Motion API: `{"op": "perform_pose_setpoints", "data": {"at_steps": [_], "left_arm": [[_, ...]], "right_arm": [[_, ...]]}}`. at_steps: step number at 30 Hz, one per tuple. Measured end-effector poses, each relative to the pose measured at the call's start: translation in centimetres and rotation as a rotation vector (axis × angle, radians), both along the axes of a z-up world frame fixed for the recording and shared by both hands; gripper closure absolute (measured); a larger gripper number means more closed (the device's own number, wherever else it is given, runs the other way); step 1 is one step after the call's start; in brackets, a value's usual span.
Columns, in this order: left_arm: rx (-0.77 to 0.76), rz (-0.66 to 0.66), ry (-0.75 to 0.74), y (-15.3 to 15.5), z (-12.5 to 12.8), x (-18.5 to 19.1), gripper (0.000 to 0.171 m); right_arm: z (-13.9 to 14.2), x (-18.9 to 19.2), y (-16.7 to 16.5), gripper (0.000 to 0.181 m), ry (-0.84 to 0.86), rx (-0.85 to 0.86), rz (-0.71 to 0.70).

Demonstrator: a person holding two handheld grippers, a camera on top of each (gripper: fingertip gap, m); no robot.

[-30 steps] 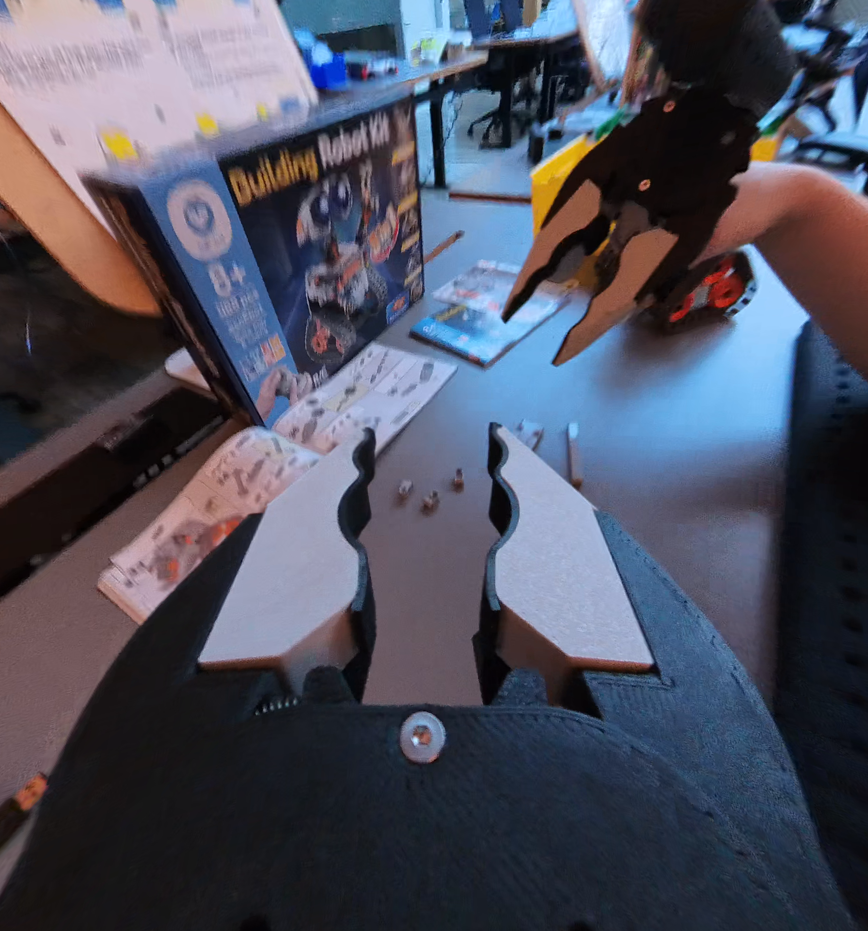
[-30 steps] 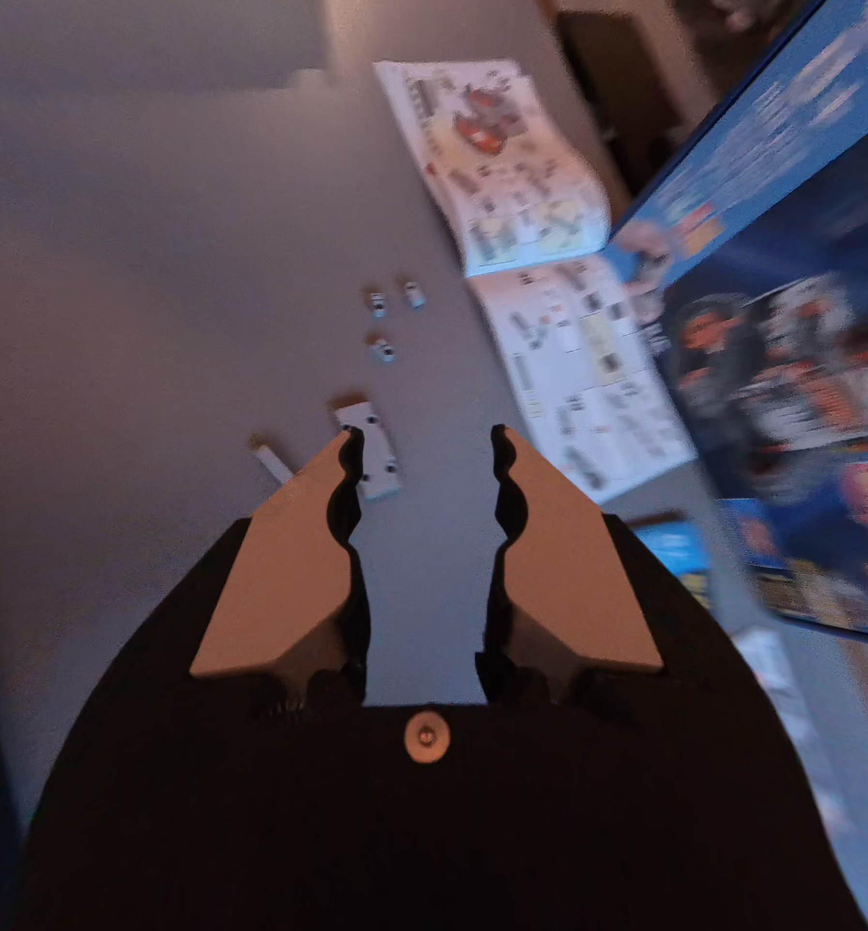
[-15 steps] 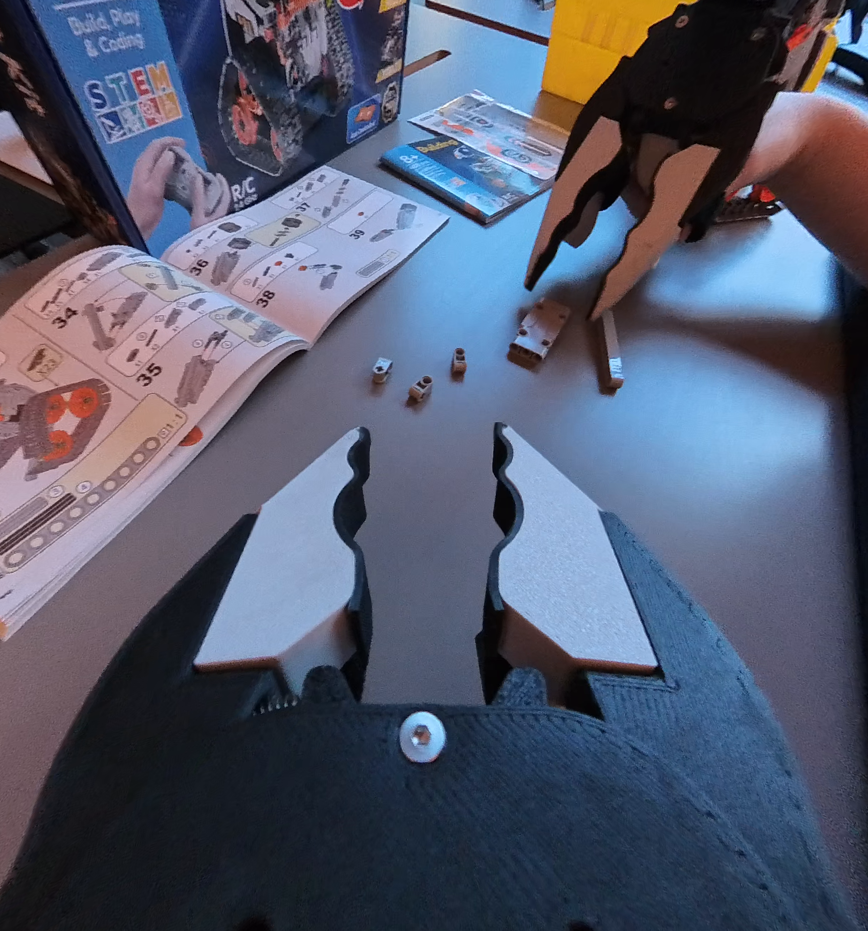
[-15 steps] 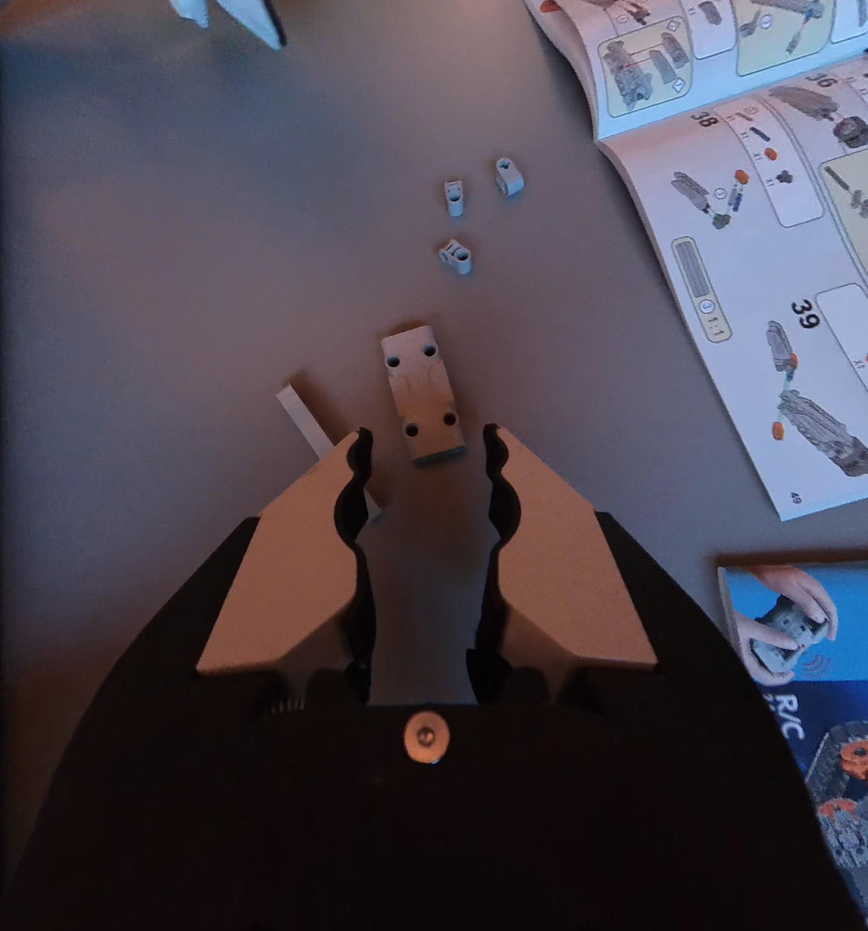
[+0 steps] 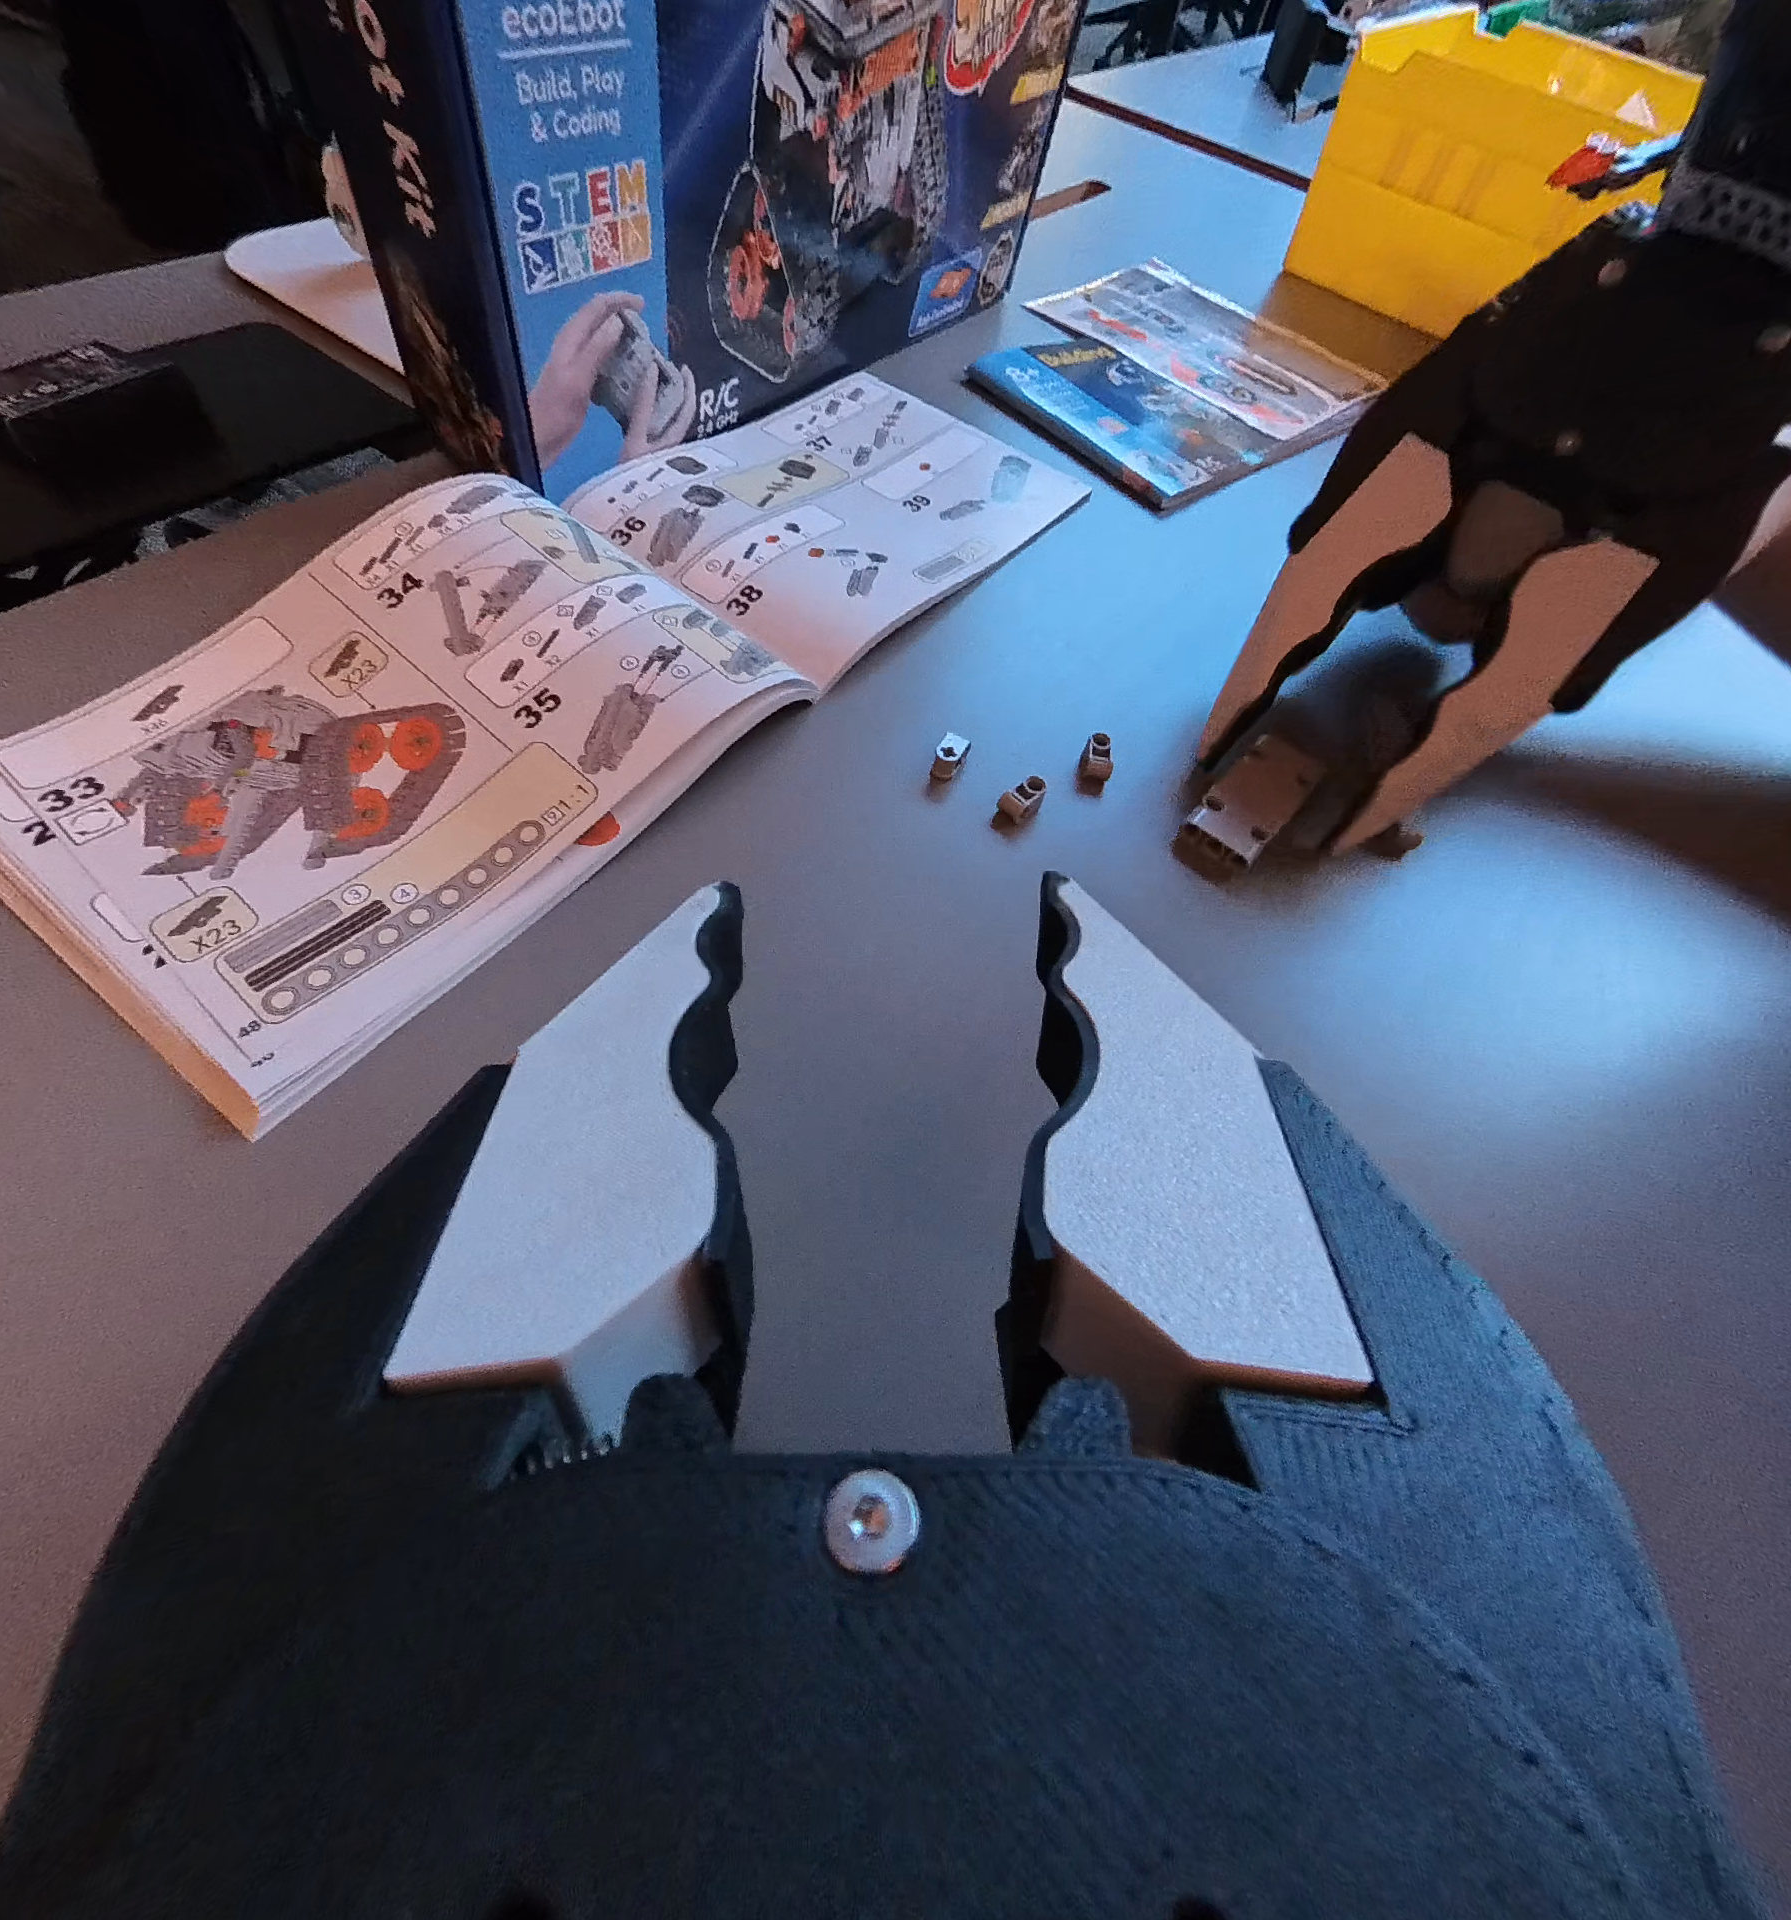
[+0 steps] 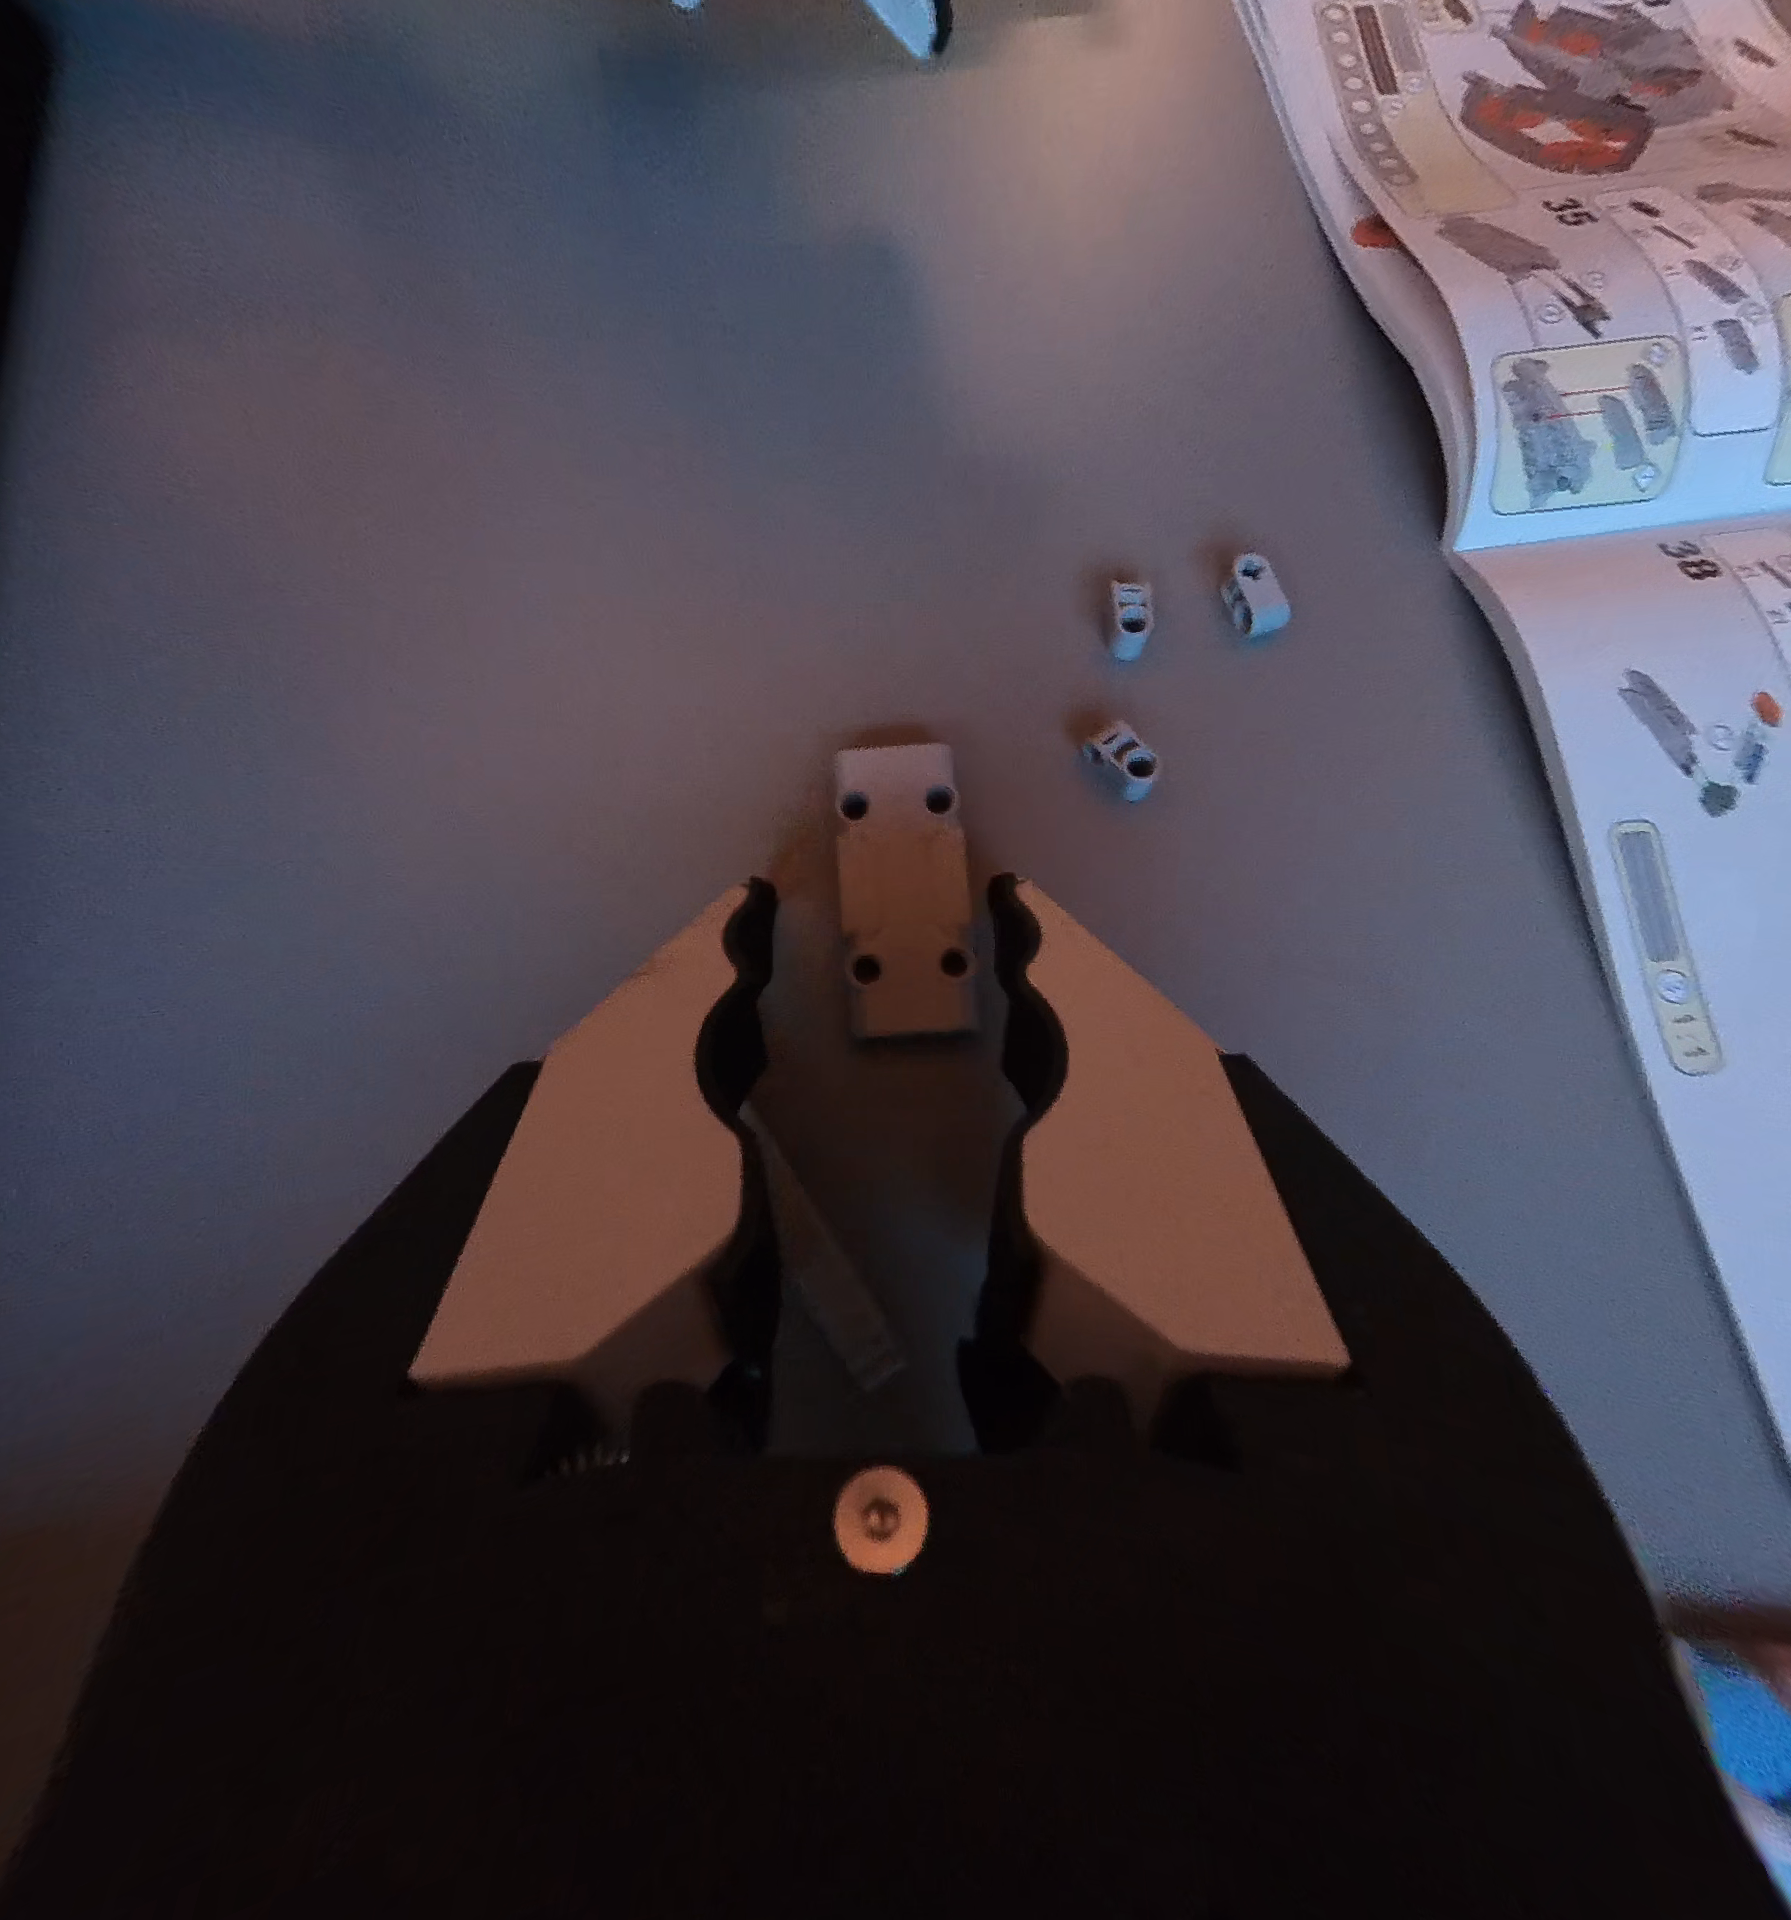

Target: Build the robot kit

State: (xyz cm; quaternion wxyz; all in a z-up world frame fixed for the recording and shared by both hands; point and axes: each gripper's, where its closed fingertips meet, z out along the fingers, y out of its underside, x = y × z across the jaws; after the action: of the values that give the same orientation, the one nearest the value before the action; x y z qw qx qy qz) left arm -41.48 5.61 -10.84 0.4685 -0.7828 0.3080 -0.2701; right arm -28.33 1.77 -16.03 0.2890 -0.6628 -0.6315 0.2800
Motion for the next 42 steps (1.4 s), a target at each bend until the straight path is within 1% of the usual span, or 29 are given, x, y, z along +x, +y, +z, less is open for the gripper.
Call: {"op": "perform_pose_setpoints", "data": {"at_steps": [2, 4, 8, 11, 14, 16, 19, 20, 21, 22, 24, 25, 26, 27, 28, 29, 31, 32, 33, 34, 36, 38, 40, 42], "left_arm": [[0.002, 0.008, -0.026, 0.1, 0.3, -0.1, 0.116], [0.002, 0.020, -0.031, 0.3, 0.3, -0.3, 0.117], [0.023, 0.058, 0.027, 0.8, -0.1, -1.2, 0.118], [0.036, 0.054, -0.085, 0.6, 1.7, -0.9, 0.119], [0.034, 0.063, -0.139, 0.6, 2.7, -1.2, 0.119], [0.017, 0.088, -0.153, 0.8, 3.0, -1.6, 0.120], [-0.043, 0.098, -0.243, 0.6, 3.7, -1.5, 0.124], [-0.058, 0.067, -0.294, 0.1, 4.5, -1.0, 0.124], [-0.064, 0.009, -0.368, -0.9, 6.0, -0.4, 0.126], [-0.056, -0.045, -0.458, -2.0, 8.1, 0.0, 0.129], [-0.023, -0.101, -0.641, -4.5, 12.9, -0.6, 0.131], [-0.014, -0.119, -0.708, -6.0, 15.0, -1.5, 0.133], [-0.007, -0.128, -0.731, -7.8, 16.6, -2.8, 0.136], [0.006, -0.117, -0.705, -9.5, 17.7, -4.6, 0.135], [0.033, -0.066, -0.645, -10.8, 18.3, -7.1, 0.135], [0.070, 0.037, -0.559, -11.6, 18.5, -10.4, 0.134], [0.122, 0.316, -0.320, -12.4, 18.1, -19.0, 0.131], [0.111, 0.428, -0.182, -13.0, 17.6, -23.3, 0.131], [0.076, 0.513, -0.057, -13.6, 16.9, -27.1, 0.127], [0.025, 0.565, 0.041, -14.4, 16.2, -30.0, 0.123], [-0.078, 0.580, 0.151, -15.7, 14.9, -33.3, 0.124], [-0.150, 0.575, 0.233, -16.2, 13.8, -35.0, 0.124], [-0.198, 0.544, 0.334, -15.9, 12.2, -36.0, 0.125], [-0.258, 0.478, 0.393, -15.2, 10.1, -35.9, 0.125]], "right_arm": [[0.5, -0.2, -0.5, 0.130, 0.035, -0.044, -0.002], [1.3, 0.1, -0.2, 0.126, 0.072, -0.058, -0.035], [1.9, 1.0, 1.5, 0.121, 0.101, -0.051, -0.134], [2.4, 1.3, 2.6, 0.119, 0.139, -0.041, -0.186], [2.6, 2.2, 4.0, 0.119, 0.130, 0.046, -0.233], [2.5, 2.9, 5.2, 0.124, 0.102, 0.144, -0.259], [2.6, 3.5, 6.3, 0.132, 0.076, 0.243, -0.288], [2.8, 3.5, 6.4, 0.135, 0.079, 0.259, -0.289], [2.9, 3.3, 6.4, 0.139, 0.084, 0.261, -0.288], [2.8, 3.1, 6.3, 0.140, 0.084, 0.241, -0.293], [3.2, 2.6, 6.0, 0.142, 0.089, 0.199, -0.318], [3.8, 2.2, 5.6, 0.142, 0.107, 0.188, -0.326], [4.6, 1.6, 5.0, 0.143, 0.130, 0.183, -0.323], [5.2, 1.1, 4.3, 0.143, 0.141, 0.181, -0.317], [5.7, 0.7, 3.5, 0.142, 0.141, 0.185, -0.313], [6.0, 0.4, 2.8, 0.142, 0.138, 0.188, -0.309], [6.1, -0.3, 1.2, 0.143, 0.121, 0.183, -0.297], [6.1, -0.7, 0.6, 0.143, 0.117, 0.185, -0.295], [6.1, -1.3, 0.0, 0.143, 0.119, 0.185, -0.298], [6.1, -2.0, -0.5, 0.143, 0.128, 0.175, -0.300], [6.2, -4.0, -1.6, 0.143, 0.166, 0.145, -0.291], [6.3, -6.4, -2.7, 0.145, 0.225, 0.106, -0.280], [6.4, -9.3, -4.4, 0.148, 0.290, 0.046, -0.248], [6.2, -12.0, -6.3, 0.149, 0.321, 0.009, -0.198]]}}
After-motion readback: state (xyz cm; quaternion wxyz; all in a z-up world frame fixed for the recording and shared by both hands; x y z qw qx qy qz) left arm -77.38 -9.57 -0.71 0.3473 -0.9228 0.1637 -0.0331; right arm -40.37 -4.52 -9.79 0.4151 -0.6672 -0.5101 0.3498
